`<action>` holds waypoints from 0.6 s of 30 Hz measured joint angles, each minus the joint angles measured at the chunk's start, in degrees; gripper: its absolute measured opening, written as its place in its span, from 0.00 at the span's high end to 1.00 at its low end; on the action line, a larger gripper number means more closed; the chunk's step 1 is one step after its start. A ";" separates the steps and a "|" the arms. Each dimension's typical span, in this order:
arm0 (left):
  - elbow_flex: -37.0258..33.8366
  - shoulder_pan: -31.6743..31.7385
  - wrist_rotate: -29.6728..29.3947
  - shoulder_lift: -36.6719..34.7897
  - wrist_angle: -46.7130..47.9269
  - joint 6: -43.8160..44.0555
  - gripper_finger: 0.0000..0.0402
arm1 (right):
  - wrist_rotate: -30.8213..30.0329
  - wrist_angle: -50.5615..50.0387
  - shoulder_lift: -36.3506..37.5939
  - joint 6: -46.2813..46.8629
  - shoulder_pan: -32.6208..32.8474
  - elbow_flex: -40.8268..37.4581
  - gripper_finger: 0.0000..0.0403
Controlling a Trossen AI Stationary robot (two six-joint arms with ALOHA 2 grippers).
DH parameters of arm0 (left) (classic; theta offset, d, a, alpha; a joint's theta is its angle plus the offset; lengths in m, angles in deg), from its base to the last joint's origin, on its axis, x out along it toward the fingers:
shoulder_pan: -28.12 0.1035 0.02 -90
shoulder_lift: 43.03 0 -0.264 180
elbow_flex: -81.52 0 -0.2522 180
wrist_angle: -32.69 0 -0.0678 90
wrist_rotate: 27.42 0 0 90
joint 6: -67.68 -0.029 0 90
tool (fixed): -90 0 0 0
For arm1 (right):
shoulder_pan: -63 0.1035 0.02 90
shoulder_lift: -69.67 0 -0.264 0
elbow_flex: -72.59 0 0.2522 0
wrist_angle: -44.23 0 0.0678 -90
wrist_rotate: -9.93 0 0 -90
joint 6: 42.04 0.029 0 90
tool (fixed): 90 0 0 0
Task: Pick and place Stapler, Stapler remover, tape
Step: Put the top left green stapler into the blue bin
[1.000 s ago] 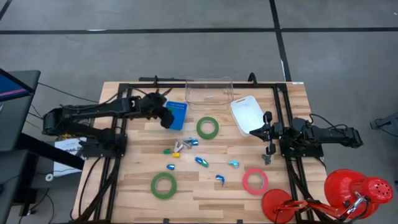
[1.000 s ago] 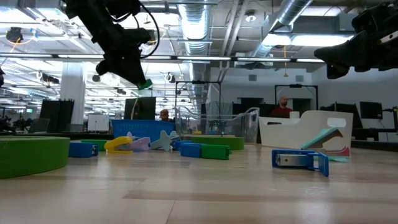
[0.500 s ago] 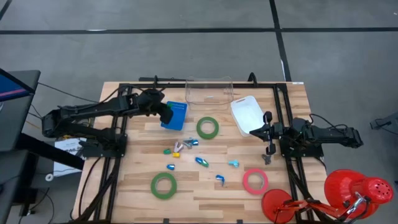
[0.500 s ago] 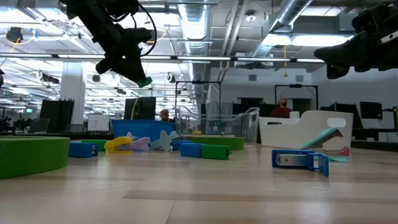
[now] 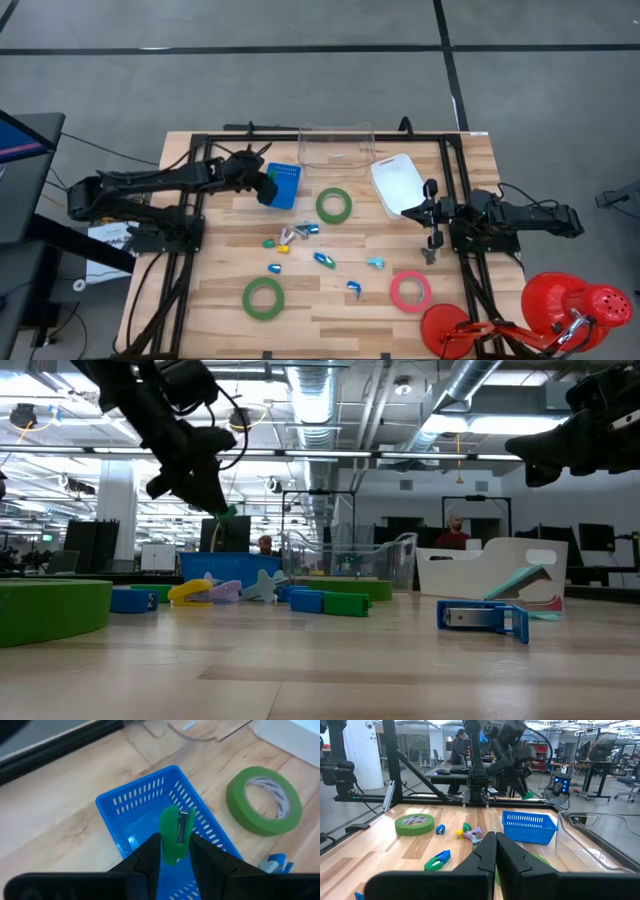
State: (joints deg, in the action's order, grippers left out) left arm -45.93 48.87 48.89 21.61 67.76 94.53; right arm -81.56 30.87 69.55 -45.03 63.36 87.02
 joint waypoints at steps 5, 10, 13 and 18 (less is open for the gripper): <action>-3.81 0.00 0.00 0.02 -6.47 0.00 0.77 | 0.00 0.00 0.02 0.00 0.00 0.00 1.00; -7.53 0.00 0.00 0.02 -14.83 0.25 0.77 | 0.00 0.00 0.00 0.00 0.00 0.00 1.00; -9.55 0.00 0.00 0.04 -19.15 0.26 0.77 | 0.00 0.00 0.02 -0.02 0.00 -0.01 1.00; -11.91 0.00 0.00 0.04 -23.61 0.43 0.77 | 0.00 0.00 0.02 -0.02 0.00 -0.02 1.00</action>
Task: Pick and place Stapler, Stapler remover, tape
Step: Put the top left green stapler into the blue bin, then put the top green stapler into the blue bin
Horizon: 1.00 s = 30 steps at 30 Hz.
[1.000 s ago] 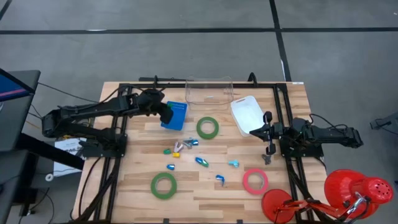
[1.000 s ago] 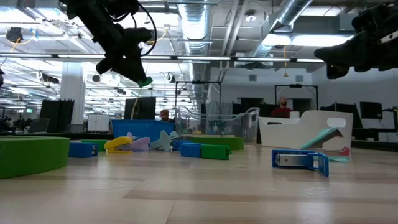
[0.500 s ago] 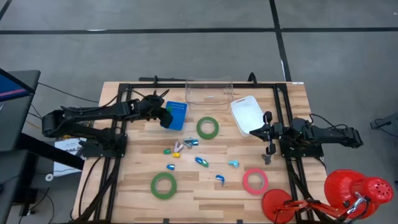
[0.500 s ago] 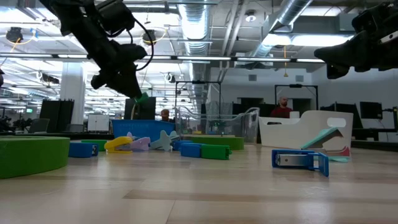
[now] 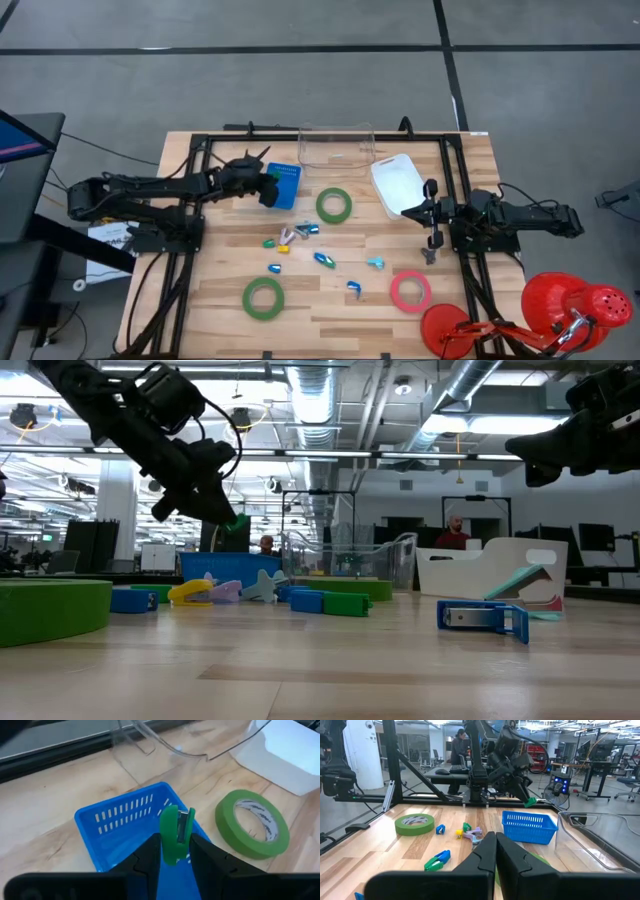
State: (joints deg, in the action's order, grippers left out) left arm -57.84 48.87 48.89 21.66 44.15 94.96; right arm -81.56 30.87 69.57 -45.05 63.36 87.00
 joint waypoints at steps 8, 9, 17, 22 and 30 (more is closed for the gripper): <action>-0.51 0.00 0.00 0.02 -0.90 0.00 0.77 | 0.00 0.00 -0.02 0.00 0.00 0.02 1.00; -0.51 0.00 0.00 0.02 -0.92 0.00 0.77 | 0.00 0.00 -0.02 0.02 0.00 0.02 1.00; -0.51 0.00 0.00 0.02 -1.32 0.00 0.76 | 0.00 0.00 -0.02 0.00 0.00 0.00 1.00; -0.51 0.00 0.00 0.02 -1.38 0.00 0.67 | 0.00 0.00 0.00 0.00 -0.01 0.02 1.00; -0.42 -0.02 0.00 0.02 -1.60 0.00 0.49 | 0.00 0.00 -0.01 0.00 0.00 0.02 1.00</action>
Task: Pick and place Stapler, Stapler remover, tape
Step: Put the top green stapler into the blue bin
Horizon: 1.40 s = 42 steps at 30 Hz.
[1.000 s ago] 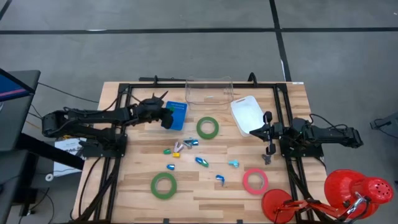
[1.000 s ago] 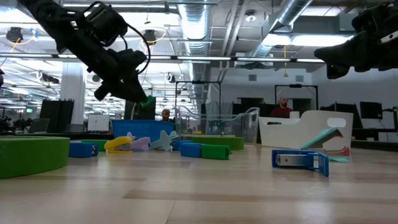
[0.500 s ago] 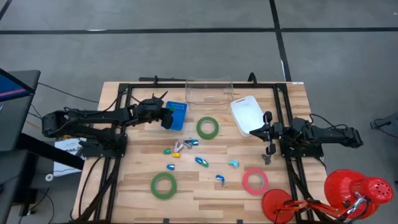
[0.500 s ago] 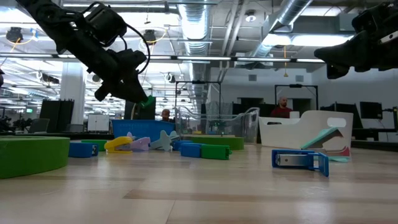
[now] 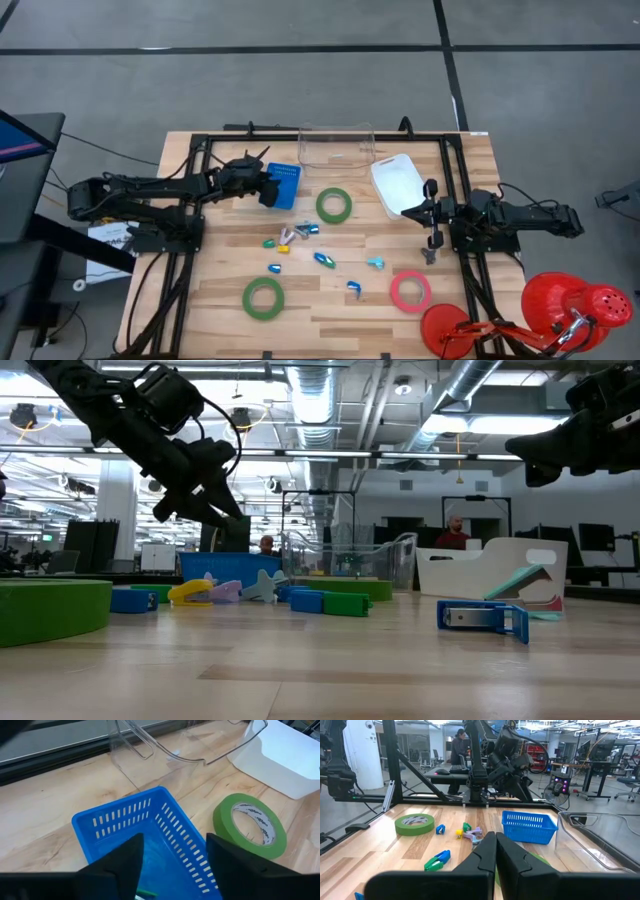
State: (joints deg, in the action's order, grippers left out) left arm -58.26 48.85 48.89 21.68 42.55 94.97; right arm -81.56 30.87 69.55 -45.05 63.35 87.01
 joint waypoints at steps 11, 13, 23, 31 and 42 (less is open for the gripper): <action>0.00 0.02 3.31 -0.38 -1.43 0.07 0.44 | 0.00 0.00 0.01 0.02 0.00 0.00 1.00; 0.03 -0.16 8.66 -1.58 -3.70 0.04 0.44 | -0.02 0.00 -0.01 0.02 -0.02 -0.01 1.00; 0.11 -4.54 17.20 -8.38 -5.22 -4.83 0.46 | -0.02 0.00 -0.01 0.00 0.00 0.01 1.00; 0.11 -8.34 17.20 -10.82 -5.20 -7.94 0.48 | -0.02 0.00 -0.01 0.00 0.00 0.01 1.00; 0.07 -16.26 17.18 -10.82 -4.77 -7.98 0.48 | 0.00 0.00 -0.01 0.02 0.00 0.01 1.00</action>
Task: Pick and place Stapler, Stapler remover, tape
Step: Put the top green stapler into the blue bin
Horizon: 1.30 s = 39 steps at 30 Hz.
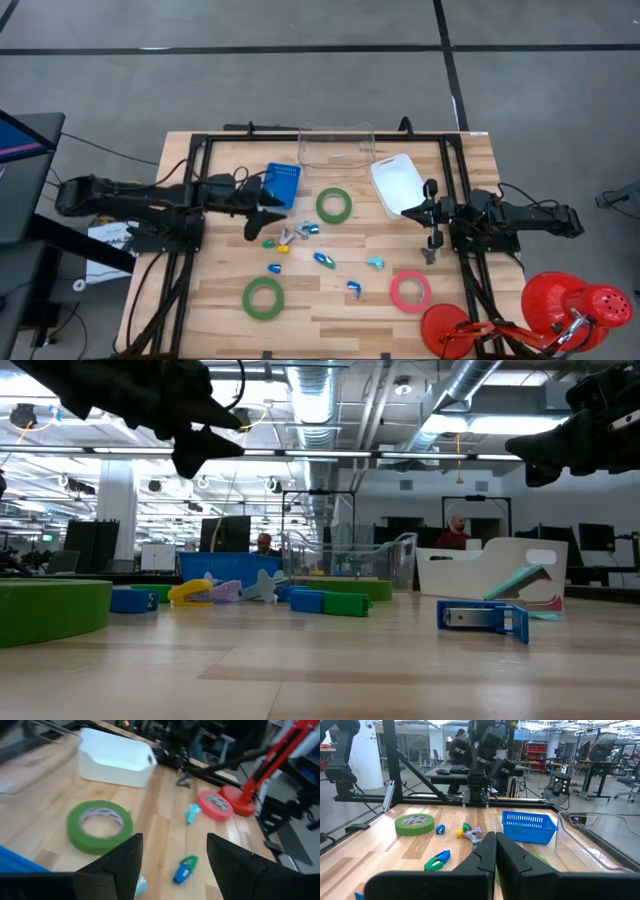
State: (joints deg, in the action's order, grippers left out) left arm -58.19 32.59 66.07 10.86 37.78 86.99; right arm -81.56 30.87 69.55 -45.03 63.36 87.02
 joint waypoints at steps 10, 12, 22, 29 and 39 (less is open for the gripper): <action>1.83 -5.67 -0.39 0.24 1.69 -1.51 0.48 | -0.02 0.00 0.00 0.00 0.00 -0.02 1.00; 3.43 -6.09 -0.40 0.24 4.60 -1.64 0.48 | 0.00 0.00 0.00 0.00 0.00 0.00 1.00; 10.22 -8.43 -0.45 0.24 18.51 -4.08 0.48 | -0.02 0.00 0.00 -0.02 -0.01 -0.01 1.00; 13.24 -10.73 -3.21 0.24 27.40 -4.04 0.48 | -0.02 0.00 0.00 0.00 0.00 0.00 1.00; 13.30 -12.35 -7.33 4.19 33.46 0.47 0.48 | -0.02 0.00 0.00 0.00 -0.02 -0.02 1.00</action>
State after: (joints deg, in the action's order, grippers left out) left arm -44.88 20.24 58.74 15.05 71.24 87.46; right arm -81.58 30.87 69.55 -45.03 63.34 87.00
